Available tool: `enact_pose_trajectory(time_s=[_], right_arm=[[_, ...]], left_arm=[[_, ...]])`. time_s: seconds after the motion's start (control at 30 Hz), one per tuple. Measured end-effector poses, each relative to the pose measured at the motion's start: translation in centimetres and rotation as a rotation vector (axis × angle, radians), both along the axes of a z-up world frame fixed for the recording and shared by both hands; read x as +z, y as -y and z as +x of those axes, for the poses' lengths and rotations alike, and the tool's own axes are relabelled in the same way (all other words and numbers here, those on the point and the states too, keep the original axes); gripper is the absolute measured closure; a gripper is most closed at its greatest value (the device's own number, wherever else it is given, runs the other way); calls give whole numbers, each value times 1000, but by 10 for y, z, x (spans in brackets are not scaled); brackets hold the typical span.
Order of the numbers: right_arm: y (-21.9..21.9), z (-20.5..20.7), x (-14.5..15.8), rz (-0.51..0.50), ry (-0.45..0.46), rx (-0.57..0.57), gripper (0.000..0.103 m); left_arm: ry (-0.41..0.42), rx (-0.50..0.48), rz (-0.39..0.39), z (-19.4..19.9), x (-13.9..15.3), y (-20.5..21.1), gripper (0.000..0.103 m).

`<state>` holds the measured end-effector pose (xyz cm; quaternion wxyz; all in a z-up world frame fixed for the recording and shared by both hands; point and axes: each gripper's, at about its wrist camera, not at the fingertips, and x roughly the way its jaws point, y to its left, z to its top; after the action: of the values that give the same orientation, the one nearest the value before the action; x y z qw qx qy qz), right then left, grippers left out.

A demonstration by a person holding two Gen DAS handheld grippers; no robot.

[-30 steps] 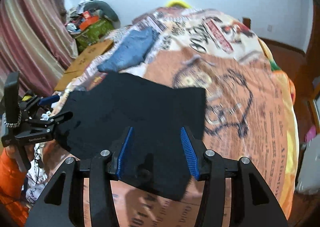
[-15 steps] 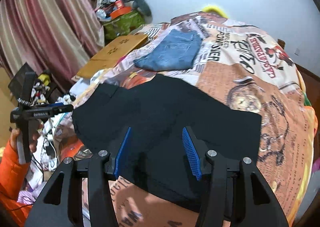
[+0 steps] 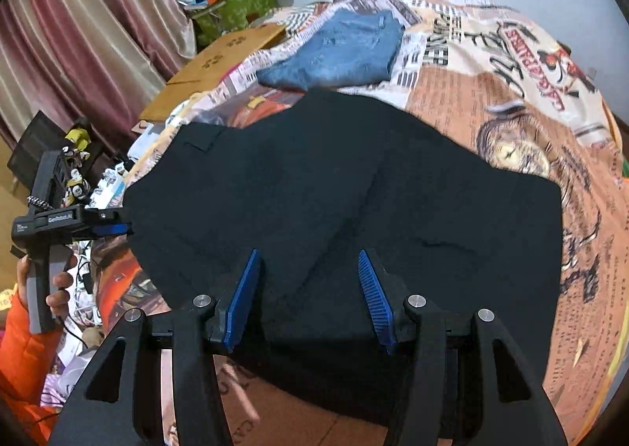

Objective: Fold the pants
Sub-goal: 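Grasp the folded trouser edge with the left gripper and lift it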

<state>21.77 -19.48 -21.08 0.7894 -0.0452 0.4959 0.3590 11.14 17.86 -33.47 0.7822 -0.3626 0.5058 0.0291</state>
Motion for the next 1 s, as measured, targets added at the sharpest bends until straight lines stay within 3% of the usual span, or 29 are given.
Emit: enact_pose_trajectory(time_s=[0.17,0.47,0.53,0.6,0.77,0.87,1.0], right_arm=[[-6,1,-3,-5,-1,11,50],[-6,0,-5,6,0,25,48],[-6,0,-6,8,1,26,48],[-6,0,-5,9,0,27,48],[-5,0,-6,18,-4,29,48],[-5,0,-5,21,-5,29,48],[-4,-1,-5,24,-8,28,48]], left_arm=[[-1,19,-71,9,-7,-4,1],[-50,45,-12,43,-13,2,2],[-57,67,36,48,-13,4,12],[-68,71,124,51,-11,8,29],[-55,60,311,55,-3,17,55],[-29,44,384,57,4,21,66],[2,16,502,58,20,32,71]])
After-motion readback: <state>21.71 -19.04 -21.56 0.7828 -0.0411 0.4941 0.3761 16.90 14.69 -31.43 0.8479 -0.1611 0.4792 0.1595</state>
